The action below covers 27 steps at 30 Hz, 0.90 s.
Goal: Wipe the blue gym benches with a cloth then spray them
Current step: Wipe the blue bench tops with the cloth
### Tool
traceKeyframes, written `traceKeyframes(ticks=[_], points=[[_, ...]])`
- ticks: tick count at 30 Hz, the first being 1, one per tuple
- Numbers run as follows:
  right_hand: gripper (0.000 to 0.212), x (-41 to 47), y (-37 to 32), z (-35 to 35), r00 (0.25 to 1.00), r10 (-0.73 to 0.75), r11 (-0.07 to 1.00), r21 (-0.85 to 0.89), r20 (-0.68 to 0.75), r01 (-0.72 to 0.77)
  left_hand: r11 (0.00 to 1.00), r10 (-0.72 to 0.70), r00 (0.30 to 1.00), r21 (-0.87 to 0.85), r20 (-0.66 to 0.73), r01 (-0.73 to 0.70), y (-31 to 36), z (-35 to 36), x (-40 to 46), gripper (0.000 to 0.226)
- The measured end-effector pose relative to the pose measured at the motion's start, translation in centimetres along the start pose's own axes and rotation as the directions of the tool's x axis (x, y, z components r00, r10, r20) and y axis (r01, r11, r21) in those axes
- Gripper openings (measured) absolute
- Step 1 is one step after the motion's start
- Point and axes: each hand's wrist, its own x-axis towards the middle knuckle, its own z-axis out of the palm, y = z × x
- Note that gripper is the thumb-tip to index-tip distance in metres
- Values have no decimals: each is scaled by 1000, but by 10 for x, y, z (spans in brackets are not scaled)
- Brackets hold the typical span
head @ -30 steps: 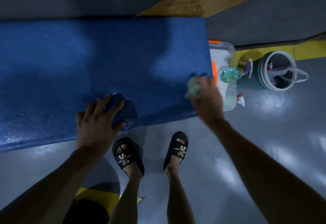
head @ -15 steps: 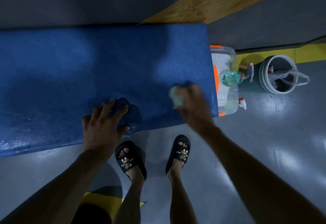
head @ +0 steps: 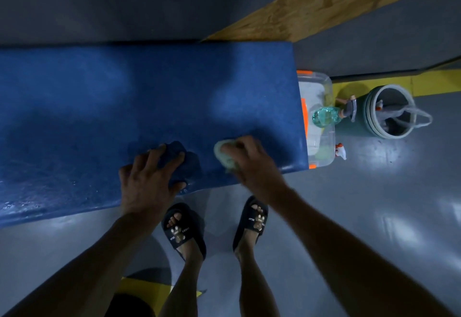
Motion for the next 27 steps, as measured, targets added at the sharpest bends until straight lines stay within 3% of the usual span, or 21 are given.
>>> traceKeyframes(ticks=[2, 4, 8, 10, 13, 15, 16, 18, 20, 23, 24, 25, 27], points=[[46, 4, 56, -27, 982, 126, 992, -5, -140, -128, 1000, 5, 1000, 5, -13, -5, 0, 1, 0, 67], [45, 4, 96, -55, 888, 354, 925, -33, -293, -379, 1000, -5, 1000, -4, -17, 5, 0, 2, 0, 66], [49, 12, 77, -35, 701, 573, 795, 84, -425, -600, 1000, -21, 1000, -6, -19, 21, 1, 3, 0, 65], [52, 23, 23, -3, 757, 501, 854, 98, -420, -510, 1000, -27, 999, 2, -17, 27, 1, 3, 0, 65], [48, 24, -27, 19, 977, 140, 984, -84, -159, -155, 1000, -20, 1000, 10, -8, 20, 1, 2, 1, 68], [49, 29, 3, 0, 991, -133, 975, -176, 11, 133, 1000, -20, 1000, 8, -2, 20, 1, 1, 0, 68], [49, 32, 29, -12, 979, -198, 953, -226, 44, 203, 1000, -20, 1000, 4, -2, 20, 2, 1, -1, 68], [52, 40, 86, -42, 992, -126, 963, -240, 2, 123, 1000, -19, 1000, 1, -3, 19, 3, 0, -1, 67], [55, 43, 127, -69, 984, 127, 979, -142, -125, -144, 1000, -27, 1000, -3, 7, 27, 4, -2, -1, 68], [57, 46, 105, -64, 837, 453, 887, 60, -306, -458, 999, -38, 999, -5, 12, 38, 7, -5, -1, 68], [55, 47, 83, -52, 802, 512, 857, 125, -307, -499, 999, -43, 999, -2, 21, 43, 8, -6, -1, 68], [51, 47, 57, -39, 815, 515, 857, 174, -265, -485, 999, -51, 998, -1, 41, 51, 9, -8, 0, 69], [52, 42, 7, -14, 941, 306, 948, 133, -146, -288, 998, -62, 995, -5, 77, 63, 10, -12, 4, 71]])
